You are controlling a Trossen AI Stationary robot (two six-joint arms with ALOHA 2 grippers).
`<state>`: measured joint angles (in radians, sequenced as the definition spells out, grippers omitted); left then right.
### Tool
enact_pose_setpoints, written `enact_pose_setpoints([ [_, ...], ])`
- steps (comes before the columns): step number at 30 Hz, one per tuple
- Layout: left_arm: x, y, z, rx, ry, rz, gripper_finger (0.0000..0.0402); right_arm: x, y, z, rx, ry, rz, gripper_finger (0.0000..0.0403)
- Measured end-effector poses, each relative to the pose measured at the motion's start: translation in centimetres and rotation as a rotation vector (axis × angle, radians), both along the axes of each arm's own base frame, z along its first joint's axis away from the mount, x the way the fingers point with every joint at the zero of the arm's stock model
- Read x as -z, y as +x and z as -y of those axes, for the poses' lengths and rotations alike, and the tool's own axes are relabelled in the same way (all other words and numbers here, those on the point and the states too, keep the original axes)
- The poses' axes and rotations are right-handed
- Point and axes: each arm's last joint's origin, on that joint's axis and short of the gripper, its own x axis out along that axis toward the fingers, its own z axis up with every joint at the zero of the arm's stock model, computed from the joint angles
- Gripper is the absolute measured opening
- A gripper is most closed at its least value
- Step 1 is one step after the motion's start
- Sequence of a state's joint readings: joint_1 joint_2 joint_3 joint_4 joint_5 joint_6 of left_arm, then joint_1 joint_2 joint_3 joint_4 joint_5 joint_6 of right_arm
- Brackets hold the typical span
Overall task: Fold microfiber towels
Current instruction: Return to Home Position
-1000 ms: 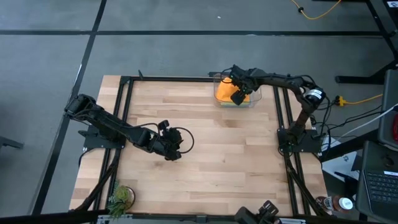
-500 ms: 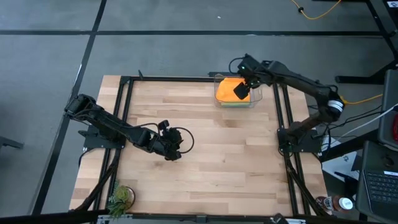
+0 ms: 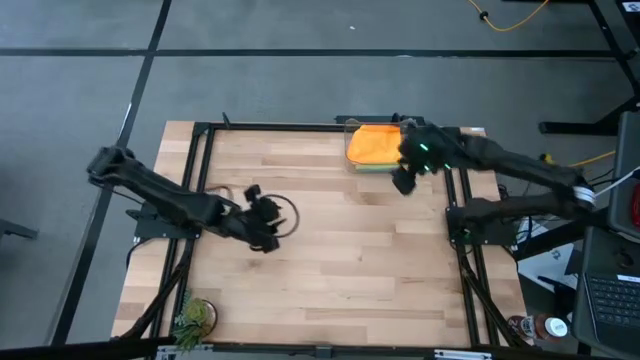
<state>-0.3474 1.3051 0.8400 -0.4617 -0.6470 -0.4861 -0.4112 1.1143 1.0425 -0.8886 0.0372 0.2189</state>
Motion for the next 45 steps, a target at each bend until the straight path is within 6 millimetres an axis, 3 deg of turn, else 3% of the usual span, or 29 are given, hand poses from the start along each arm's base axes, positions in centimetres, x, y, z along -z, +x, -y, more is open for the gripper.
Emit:
enact_pose_setpoints([
  [4,-2.2,-3.6,-1.5,-0.007,0.028,0.096,0.0157,2.5,-3.0,-2.9,-0.065,-0.007,0.302,0.0225],
  [10,0.4,-7.6,-3.9,0.192,-0.012,0.413,0.0157,7.4,-5.6,-5.1,-0.147,-0.015,0.66,0.0225],
  [14,2.8,-10.0,-5.5,0.271,-0.042,0.621,0.0157,9.9,-6.6,-5.6,-0.16,-0.028,0.745,0.0225],
  [18,5.0,-11.6,-6.4,0.247,-0.061,0.705,0.0157,12.0,-7.3,-5.7,-0.176,-0.066,0.765,0.0225],
  [23,5.9,-12.5,-6.6,0.246,-0.05,0.751,0.0157,14.7,-7.9,-5.9,-0.204,-0.13,0.813,0.0225],
  [32,6.4,-12.7,-6.6,0.245,-0.035,0.715,0.0157,15.1,-8.6,-5.9,-0.22,-0.244,0.762,0.0225],
  [45,6.4,-12.7,-6.6,0.244,-0.034,0.712,0.0157,15.1,-8.6,-5.9,-0.219,-0.242,0.762,0.0225],
])
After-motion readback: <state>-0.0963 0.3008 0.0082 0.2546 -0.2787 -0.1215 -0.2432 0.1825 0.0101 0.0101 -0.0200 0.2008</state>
